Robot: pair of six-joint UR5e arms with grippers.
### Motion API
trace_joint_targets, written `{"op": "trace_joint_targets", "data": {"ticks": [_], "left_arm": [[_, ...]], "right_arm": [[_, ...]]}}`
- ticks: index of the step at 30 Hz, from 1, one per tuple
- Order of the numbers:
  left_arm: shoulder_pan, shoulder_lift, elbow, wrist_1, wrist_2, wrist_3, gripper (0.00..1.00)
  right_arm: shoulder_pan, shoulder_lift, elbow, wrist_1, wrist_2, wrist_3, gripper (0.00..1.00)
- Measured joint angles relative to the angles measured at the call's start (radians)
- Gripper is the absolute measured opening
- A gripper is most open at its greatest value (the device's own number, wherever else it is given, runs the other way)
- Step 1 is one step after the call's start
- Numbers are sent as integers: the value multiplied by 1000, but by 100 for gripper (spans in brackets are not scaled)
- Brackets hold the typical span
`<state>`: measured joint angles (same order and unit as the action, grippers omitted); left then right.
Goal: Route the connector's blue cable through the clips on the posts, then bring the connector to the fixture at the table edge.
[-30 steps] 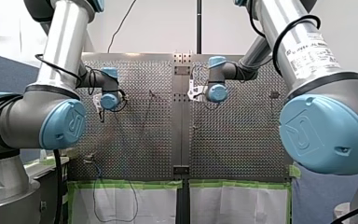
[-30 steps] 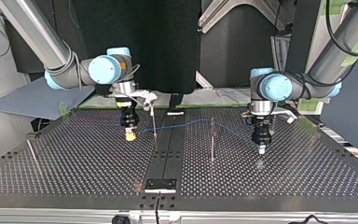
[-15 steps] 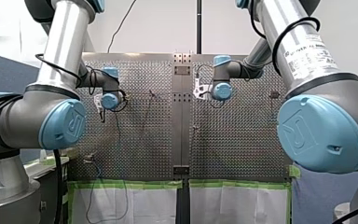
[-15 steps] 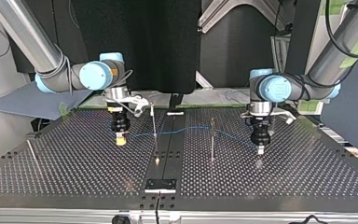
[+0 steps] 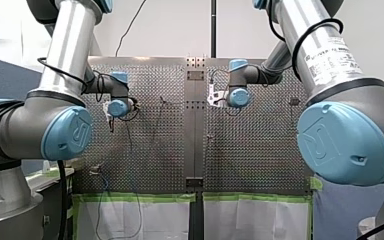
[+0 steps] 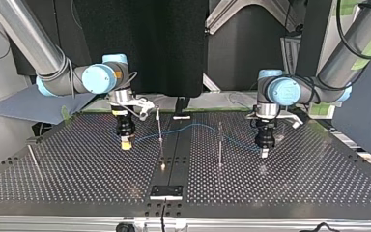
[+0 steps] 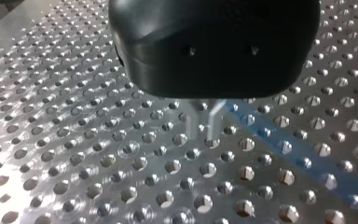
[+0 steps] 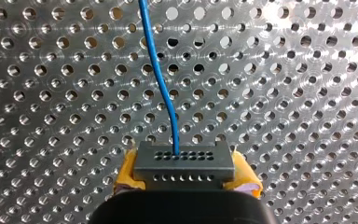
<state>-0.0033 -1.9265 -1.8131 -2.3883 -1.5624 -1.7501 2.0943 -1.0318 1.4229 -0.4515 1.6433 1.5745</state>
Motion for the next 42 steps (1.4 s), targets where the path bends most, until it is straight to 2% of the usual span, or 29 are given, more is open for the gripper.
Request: {"op": "trace_joint_targets", "data": {"ticks": [2, 3, 4, 5, 7, 13, 19, 24, 30, 36, 42], "left_arm": [[0, 2, 0, 0, 14, 1, 80], [0, 3, 0, -1, 24, 3, 80], [-1, 3, 0, -4, 31, 4, 91], [-2, 4, 0, -7, 37, 5, 96], [-3, 5, 0, -19, 40, 11, 99], [-12, 14, 0, -61, 43, 48, 99], [-26, 27, -7, -110, 87, 67, 99], [-39, 45, -39, -134, 129, 68, 99], [-47, 90, -87, -98, 157, 34, 99], [-59, 136, -133, -53, 163, -11, 99], [-70, 163, -158, -41, 168, -55, 99]], "right_arm": [[0, 1, 0, 4, 0, 0, 0], [0, 1, 0, 5, 0, 0, 0], [0, 0, 0, 6, 0, 1, 0], [0, 0, 0, 7, 0, 1, 0], [0, 0, 0, 9, -1, 0, 0], [2, 0, 0, 11, -1, 1, 0], [5, 0, 0, 12, -1, 1, 0], [6, 0, 0, 12, -2, 1, 0], [6, 1, 0, 13, -3, 1, 0], [8, 0, 0, 13, -3, 1, 0], [9, 1, 0, 14, -3, 1, 0]]}}
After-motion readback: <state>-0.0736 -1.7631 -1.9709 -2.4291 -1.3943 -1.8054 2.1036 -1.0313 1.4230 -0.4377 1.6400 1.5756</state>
